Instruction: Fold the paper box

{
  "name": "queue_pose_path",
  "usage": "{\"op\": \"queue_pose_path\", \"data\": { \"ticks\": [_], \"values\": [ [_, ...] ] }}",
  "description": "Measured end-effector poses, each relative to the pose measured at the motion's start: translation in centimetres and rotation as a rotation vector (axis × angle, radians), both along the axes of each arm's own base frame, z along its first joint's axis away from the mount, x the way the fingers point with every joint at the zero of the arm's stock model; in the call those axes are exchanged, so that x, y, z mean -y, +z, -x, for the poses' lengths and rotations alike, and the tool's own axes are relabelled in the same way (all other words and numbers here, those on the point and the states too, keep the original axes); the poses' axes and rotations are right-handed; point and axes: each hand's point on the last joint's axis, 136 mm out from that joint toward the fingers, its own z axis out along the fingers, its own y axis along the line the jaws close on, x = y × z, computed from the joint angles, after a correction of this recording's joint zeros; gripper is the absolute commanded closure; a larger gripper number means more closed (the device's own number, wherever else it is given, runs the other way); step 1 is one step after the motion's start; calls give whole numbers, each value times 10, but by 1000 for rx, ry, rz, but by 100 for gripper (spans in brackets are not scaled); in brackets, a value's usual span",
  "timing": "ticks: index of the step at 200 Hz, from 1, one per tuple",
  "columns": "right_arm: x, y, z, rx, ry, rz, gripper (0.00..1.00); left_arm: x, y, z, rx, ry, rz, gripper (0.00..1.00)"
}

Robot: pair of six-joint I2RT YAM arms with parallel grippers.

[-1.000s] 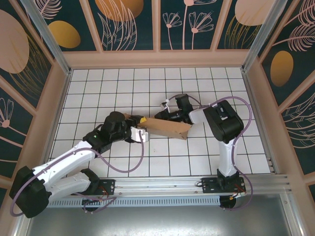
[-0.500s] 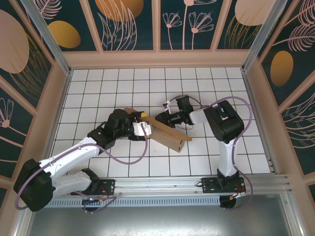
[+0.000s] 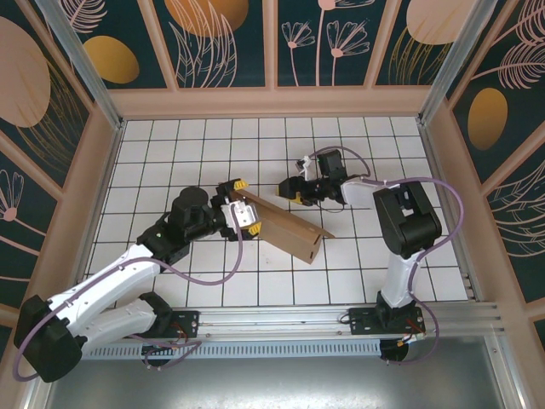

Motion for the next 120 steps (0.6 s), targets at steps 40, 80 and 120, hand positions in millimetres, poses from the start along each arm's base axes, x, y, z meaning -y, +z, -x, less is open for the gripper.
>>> {"op": "queue_pose_path", "data": {
  "ticks": [40,80,120],
  "values": [
    [14,8,-10,46,-70,133,44,-5,52,-14,-84,143,181,2],
    [37,62,-32,211,-194,249,61,-7,119,-48,-164,327,425,4],
    [56,106,-23,316,-291,308,100,17,84,-81,-445,445,552,81]
  ]
}}
